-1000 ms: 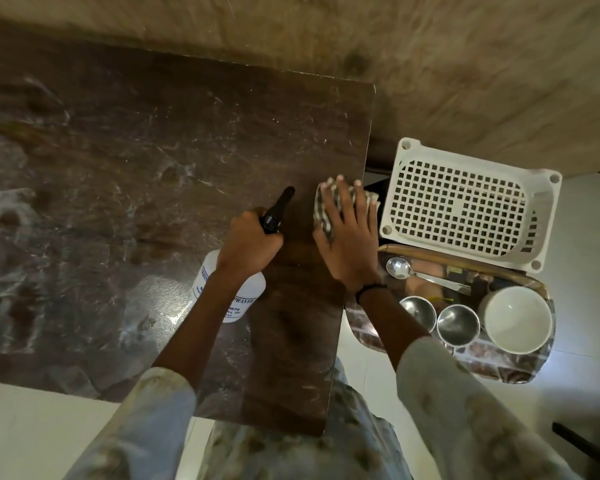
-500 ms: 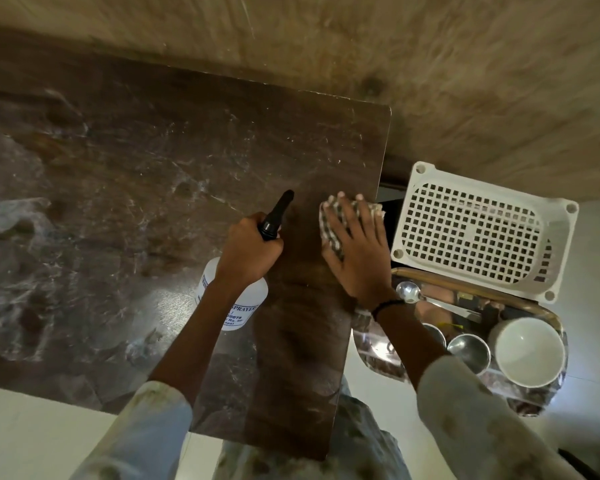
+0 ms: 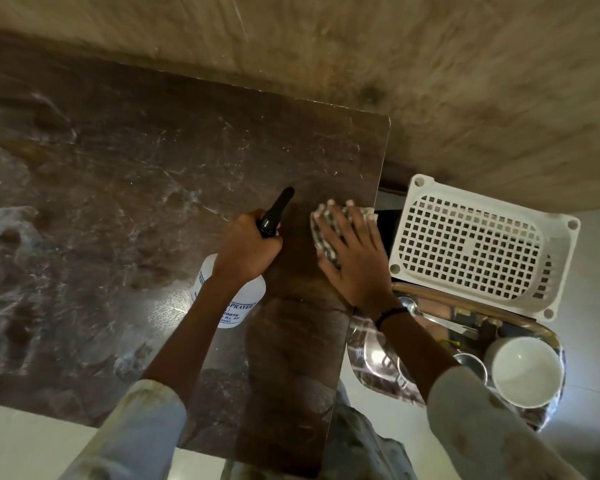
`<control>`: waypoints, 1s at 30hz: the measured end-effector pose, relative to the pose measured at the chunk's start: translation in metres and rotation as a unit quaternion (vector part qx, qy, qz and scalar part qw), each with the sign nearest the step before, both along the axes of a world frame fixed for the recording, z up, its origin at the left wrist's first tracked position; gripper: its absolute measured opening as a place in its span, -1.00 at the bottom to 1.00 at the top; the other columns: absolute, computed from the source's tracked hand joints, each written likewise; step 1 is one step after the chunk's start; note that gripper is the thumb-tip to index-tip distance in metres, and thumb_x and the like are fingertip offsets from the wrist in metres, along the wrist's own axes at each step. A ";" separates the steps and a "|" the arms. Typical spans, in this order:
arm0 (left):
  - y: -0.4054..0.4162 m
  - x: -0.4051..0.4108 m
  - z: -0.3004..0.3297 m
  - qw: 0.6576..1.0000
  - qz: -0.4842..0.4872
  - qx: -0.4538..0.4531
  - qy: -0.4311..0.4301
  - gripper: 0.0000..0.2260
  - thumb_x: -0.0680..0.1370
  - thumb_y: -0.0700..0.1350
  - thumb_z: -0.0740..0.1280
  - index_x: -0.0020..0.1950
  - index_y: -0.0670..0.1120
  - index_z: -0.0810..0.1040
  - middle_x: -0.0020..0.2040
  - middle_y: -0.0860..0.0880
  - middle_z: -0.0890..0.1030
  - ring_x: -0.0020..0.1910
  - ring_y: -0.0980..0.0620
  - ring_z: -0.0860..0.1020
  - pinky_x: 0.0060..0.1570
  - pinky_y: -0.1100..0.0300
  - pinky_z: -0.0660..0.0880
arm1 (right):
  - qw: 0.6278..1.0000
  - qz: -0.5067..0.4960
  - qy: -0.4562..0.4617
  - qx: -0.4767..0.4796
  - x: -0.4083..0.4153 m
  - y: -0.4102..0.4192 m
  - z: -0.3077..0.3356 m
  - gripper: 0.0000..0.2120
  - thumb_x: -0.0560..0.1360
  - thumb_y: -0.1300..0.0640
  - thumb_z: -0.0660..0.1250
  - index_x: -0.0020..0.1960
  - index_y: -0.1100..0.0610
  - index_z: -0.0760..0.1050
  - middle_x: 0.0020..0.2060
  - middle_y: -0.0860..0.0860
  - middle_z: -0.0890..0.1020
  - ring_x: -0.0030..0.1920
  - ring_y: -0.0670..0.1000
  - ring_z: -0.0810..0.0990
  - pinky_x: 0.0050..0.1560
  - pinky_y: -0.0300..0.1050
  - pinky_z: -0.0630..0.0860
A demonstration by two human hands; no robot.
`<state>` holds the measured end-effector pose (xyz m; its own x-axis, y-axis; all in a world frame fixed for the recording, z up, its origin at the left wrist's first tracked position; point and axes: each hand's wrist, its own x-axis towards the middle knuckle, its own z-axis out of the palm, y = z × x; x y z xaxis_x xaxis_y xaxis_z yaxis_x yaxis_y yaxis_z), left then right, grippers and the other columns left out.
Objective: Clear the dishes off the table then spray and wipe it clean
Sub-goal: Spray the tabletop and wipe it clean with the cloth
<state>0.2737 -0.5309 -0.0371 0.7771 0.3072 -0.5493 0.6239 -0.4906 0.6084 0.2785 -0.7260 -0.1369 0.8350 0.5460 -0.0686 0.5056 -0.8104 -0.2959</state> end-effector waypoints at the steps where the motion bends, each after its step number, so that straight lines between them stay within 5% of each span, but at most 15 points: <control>1: -0.001 0.002 -0.001 1.000 -0.004 -0.001 -0.001 -0.89 0.49 -0.24 0.33 -0.01 -0.12 0.59 -0.09 -0.20 0.64 -0.10 -0.16 0.59 -0.17 0.15 0.47 | 1.000 -0.019 -0.005 -0.003 0.008 -0.001 0.000 -0.38 0.56 -0.16 0.13 0.57 -0.01 0.10 0.57 0.06 0.13 0.57 0.15 0.00 0.54 0.15 -0.06; 6: -0.008 0.021 -0.003 1.000 -0.018 0.007 -0.008 -0.88 0.48 -0.20 0.33 -0.01 -0.14 0.59 -0.14 -0.17 0.64 -0.16 -0.11 0.59 -0.11 0.06 0.50 | 0.992 -0.123 0.001 -0.015 0.041 0.048 0.004 -0.40 0.58 -0.14 0.05 0.58 0.00 0.12 0.57 0.06 0.13 0.57 0.19 0.00 0.54 0.21 -0.05; 13: -0.026 0.053 0.002 0.997 -0.071 0.015 -0.023 -0.86 0.46 -0.22 0.33 -0.02 -0.15 0.61 -0.16 -0.11 0.64 -0.20 -0.04 0.59 -0.16 0.12 0.52 | 0.998 0.018 -0.003 0.062 0.005 0.031 -0.003 -0.48 0.58 -0.09 0.20 0.49 0.06 0.32 0.52 0.08 0.28 0.56 0.18 0.09 0.54 0.22 0.03; 15: -0.034 0.061 0.000 0.996 -0.091 0.010 -0.015 -0.86 0.44 -0.22 0.33 -0.03 -0.16 0.62 -0.13 -0.13 0.65 -0.14 -0.08 0.60 -0.07 0.06 0.54 | 0.999 0.012 0.004 0.047 0.002 0.016 -0.003 -0.44 0.56 -0.13 0.19 0.50 0.05 0.31 0.53 0.06 0.26 0.57 0.16 0.06 0.54 0.20 0.03; 21: -0.045 0.071 -0.004 0.996 -0.089 0.015 -0.002 -0.95 0.46 -0.22 0.31 -0.12 -0.14 0.55 -0.29 -0.05 0.53 -0.29 -0.05 0.53 -0.32 0.19 0.36 | 0.999 -0.003 0.015 0.049 0.002 0.012 -0.004 -0.42 0.54 -0.14 0.20 0.50 0.03 0.31 0.51 0.05 0.30 0.57 0.13 0.06 0.55 0.17 0.03; 25: -0.039 0.072 -0.004 0.996 -0.094 0.003 -0.007 -0.89 0.46 -0.23 0.33 -0.04 -0.18 0.58 -0.18 -0.11 0.60 -0.20 -0.05 0.56 -0.20 0.16 0.46 | 0.999 0.003 0.010 0.052 0.003 0.011 -0.003 -0.40 0.53 -0.13 0.20 0.53 0.03 0.24 0.53 0.05 0.25 0.57 0.13 0.05 0.55 0.16 0.01; 30: -0.025 0.070 -0.007 0.997 -0.065 0.030 -0.019 -0.98 0.47 -0.23 0.32 -0.16 -0.16 0.50 -0.35 -0.01 0.48 -0.37 0.06 0.45 -0.39 0.25 0.31 | 1.000 -0.018 0.001 0.014 0.023 0.003 -0.003 -0.34 0.54 -0.18 0.16 0.57 0.02 0.14 0.57 0.06 0.15 0.58 0.15 -0.01 0.56 0.11 -0.13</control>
